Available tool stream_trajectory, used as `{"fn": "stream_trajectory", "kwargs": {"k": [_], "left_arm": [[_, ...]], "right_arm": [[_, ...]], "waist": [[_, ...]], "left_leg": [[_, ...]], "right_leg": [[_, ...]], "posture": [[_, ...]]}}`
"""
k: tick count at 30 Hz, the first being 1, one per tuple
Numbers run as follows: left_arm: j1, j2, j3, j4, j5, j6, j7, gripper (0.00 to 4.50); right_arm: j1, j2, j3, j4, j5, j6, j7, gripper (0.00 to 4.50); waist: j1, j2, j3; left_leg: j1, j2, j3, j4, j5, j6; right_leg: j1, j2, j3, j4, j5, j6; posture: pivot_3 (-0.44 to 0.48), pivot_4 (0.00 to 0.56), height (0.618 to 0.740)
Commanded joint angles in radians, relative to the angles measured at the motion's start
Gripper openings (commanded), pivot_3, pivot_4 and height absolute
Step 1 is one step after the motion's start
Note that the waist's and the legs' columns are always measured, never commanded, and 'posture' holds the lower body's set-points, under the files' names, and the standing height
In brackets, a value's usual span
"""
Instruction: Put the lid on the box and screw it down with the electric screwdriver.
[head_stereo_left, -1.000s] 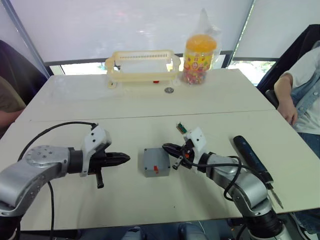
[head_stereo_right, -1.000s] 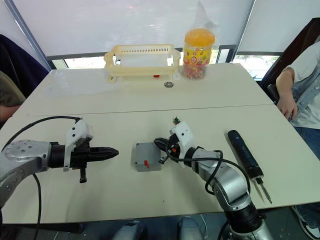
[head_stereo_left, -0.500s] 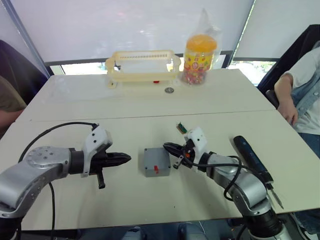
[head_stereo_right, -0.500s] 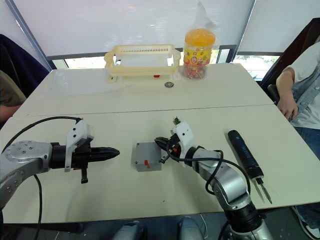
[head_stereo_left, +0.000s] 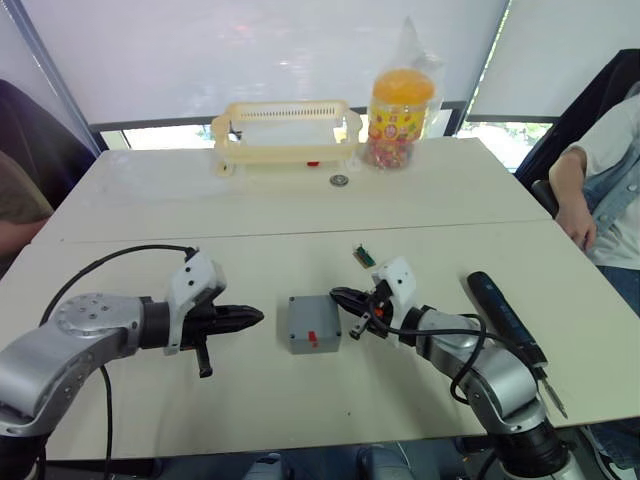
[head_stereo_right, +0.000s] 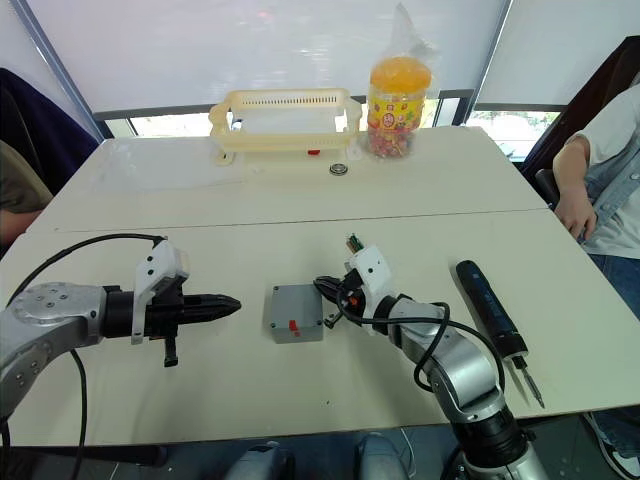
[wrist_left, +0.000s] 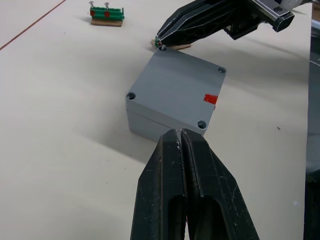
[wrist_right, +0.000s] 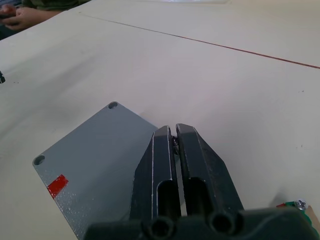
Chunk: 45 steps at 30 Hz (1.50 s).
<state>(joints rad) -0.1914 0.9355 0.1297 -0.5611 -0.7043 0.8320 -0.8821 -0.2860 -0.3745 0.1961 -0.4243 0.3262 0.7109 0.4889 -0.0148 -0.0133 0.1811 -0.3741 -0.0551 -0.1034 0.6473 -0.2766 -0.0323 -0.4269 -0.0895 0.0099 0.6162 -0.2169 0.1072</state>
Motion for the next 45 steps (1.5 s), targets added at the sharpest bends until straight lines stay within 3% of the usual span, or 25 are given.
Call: {"fn": "stream_trajectory", "kwargs": {"k": [1, 9, 15, 22, 26, 28, 30, 34, 36, 40, 45], "left_arm": [[-0.011, -0.001, -0.003, -0.025, 0.005, -0.017, 0.004, 0.05], [-0.01, -0.006, -0.003, -0.027, 0.005, -0.016, 0.008, 0.05], [-0.018, -0.012, 0.001, -0.014, -0.002, -0.017, 0.004, 0.05], [-0.103, -0.008, 0.005, 0.042, -0.049, 0.01, -0.039, 0.05], [-0.154, -0.006, -0.01, 0.061, -0.058, 0.007, -0.073, 0.05], [-0.182, -0.006, -0.025, 0.059, -0.072, 0.013, -0.096, 0.57], [-0.229, -0.006, -0.05, 0.054, -0.1, 0.018, -0.141, 1.43], [-0.302, 0.001, -0.142, 0.039, -0.071, -0.031, -0.242, 3.51], [-0.322, -0.006, -0.185, 0.031, -0.034, -0.063, -0.259, 4.47], [-0.323, -0.034, -0.268, -0.001, 0.022, -0.117, -0.279, 4.47], [-0.296, -0.08, -0.305, -0.014, 0.051, -0.13, -0.247, 4.47]], "right_arm": [[-0.021, 0.002, 0.008, 0.009, -0.016, -0.02, 0.005, 0.07], [-0.043, 0.009, 0.008, 0.015, -0.017, -0.012, 0.012, 0.07], [-0.049, 0.015, -0.067, -0.073, 0.046, 0.015, 0.004, 2.98], [-0.07, -0.026, -0.245, -0.23, 0.252, 0.168, 0.005, 2.98], [-0.107, -0.109, -0.386, -0.241, 0.4, 0.307, 0.007, 2.98], [-0.116, -0.199, -0.461, -0.224, 0.453, 0.367, 0.032, 3.53], [-0.114, -0.394, -0.548, -0.16, 0.464, 0.447, 0.102, 4.38], [-0.064, -0.807, -0.573, 0.03, 0.451, 0.61, 0.262, 4.5], [-0.055, -0.922, -0.55, 0.091, 0.474, 0.691, 0.307, 4.5], [-0.071, -1.011, -0.474, 0.15, 0.483, 0.82, 0.317, 4.5], [-0.023, -1.065, -0.416, 0.18, 0.458, 0.829, 0.34, 4.5]], "waist": [[0.0, 0.0, 0.0], [0.0, 0.0, 0.0], [0.0, 0.0, 0.0], [0.002, 0.0, 0.0], [0.002, 0.001, 0.001], [0.002, 0.001, 0.001], [0.008, 0.001, 0.005], [0.015, 0.001, 0.007], [0.013, 0.001, 0.007], [-0.006, 0.0, 0.007], [0.004, 0.002, 0.009]], "left_leg": [[0.0, 0.0, 0.0, 0.0, 0.0, 0.0], [0.0, 0.0, 0.0, 0.0, 0.0, 0.0], [0.0, 0.0, 0.0, 0.0, 0.0, 0.0], [0.0, 0.0, 0.0, 0.0, 0.0, 0.0], [0.0, 0.0, 0.0, 0.0, 0.0, 0.0], [0.0, 0.0, 0.0, 0.0, 0.0, 0.0], [-0.001, 0.0, 0.0, 0.0, 0.0, 0.0], [-0.002, -0.001, 0.009, 0.002, -0.002, 0.004], [-0.001, -0.001, 0.012, 0.002, -0.003, 0.006], [0.001, 0.001, 0.017, 0.001, -0.005, 0.009], [0.0, 0.001, 0.018, 0.002, -0.005, 0.009]], "right_leg": [[0.0, 0.0, 0.0, 0.0, 0.0, 0.0], [0.0, 0.0, 0.0, 0.0, 0.0, 0.0], [0.0, 0.0, 0.0, 0.0, 0.0, 0.0], [0.0, 0.0, 0.0, 0.0, 0.0, 0.0], [0.0, 0.0, 0.0, 0.0, 0.0, 0.0], [0.0, 0.0, 0.0, 0.0, 0.0, 0.0], [0.0, 0.0, 0.0, -0.001, 0.0, 0.0], [0.001, -0.004, 0.0, -0.002, -0.002, -0.002], [0.001, -0.004, 0.001, -0.003, -0.002, -0.002], [0.0, -0.002, 0.006, -0.003, -0.002, -0.002], [-0.001, -0.002, 0.007, -0.003, -0.002, -0.001]], "posture": [[0.0, 0.15, 0.74], [0.0, 0.15, 0.74], [0.0, 0.15, 0.74], [0.0, 0.15, 0.74], [0.0, 0.15, 0.74], [0.0, 0.15, 0.74], [0.0, 0.15, 0.74], [0.0, 0.15, 0.74], [0.0, 0.15, 0.74], [0.0, 0.15, 0.74], [0.0, 0.15, 0.74]]}}
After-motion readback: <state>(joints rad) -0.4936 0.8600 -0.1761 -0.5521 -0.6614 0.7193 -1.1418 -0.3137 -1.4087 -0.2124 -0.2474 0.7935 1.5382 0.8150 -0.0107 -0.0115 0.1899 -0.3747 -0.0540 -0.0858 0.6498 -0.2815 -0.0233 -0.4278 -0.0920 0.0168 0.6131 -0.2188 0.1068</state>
